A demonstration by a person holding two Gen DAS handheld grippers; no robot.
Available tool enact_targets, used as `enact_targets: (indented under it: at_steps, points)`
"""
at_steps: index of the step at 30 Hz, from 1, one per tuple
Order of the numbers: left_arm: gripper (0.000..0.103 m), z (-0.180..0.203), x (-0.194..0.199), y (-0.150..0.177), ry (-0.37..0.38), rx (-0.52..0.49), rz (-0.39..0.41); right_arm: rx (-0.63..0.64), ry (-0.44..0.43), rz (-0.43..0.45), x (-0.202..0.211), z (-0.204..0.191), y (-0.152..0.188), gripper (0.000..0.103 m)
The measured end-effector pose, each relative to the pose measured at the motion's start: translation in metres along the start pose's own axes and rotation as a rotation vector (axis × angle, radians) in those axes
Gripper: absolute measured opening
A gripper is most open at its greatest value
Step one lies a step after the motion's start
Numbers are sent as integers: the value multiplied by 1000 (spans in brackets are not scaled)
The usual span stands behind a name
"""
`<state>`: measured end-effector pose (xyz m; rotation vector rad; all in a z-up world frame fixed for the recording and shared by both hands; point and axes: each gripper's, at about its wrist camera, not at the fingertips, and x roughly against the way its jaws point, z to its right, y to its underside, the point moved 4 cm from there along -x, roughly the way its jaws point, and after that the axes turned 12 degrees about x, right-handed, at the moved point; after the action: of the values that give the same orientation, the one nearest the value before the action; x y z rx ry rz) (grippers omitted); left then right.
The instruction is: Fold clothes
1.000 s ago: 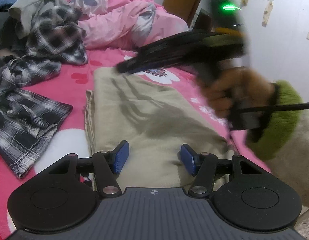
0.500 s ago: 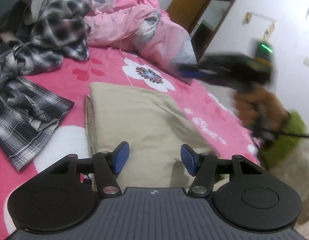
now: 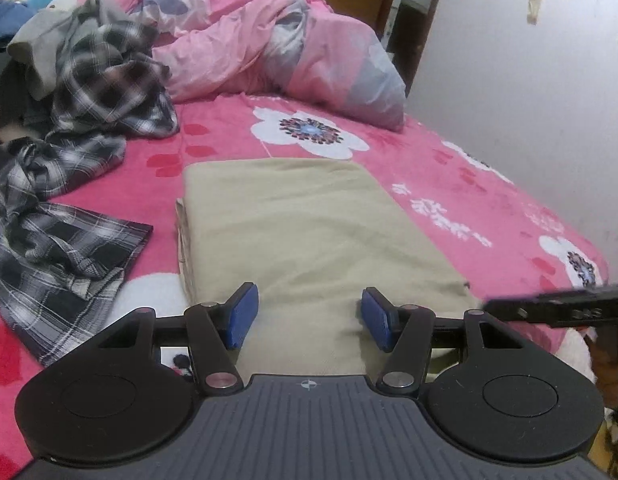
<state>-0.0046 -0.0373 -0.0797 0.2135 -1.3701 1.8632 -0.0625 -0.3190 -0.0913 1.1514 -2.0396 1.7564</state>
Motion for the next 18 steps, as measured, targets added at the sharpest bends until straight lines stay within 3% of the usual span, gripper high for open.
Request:
enact_targets:
  at_steps: [2,7,11,13,15,18]
  points:
    - [58,3,4,-5,-2,-1,9,-23,28,-8,8,2,-1,30]
    - [58,20,9,-10,-10,-55,30,42,19,115,16,-18,-22,30]
    - [58,24,-14,-1,-53,-75,-35,88,44,47,-13,-23,-2,30]
    - [58,19,-19,5,-72,-66,-39,76,64,58,-10,-22,20,30]
    - [58,17,-17,5,-64,-55,-31,18,43,0,-2,-19,36,29]
    - [58,20,-13,-5,-53,-57,-33,-116,-5,45,19,-4,43,28]
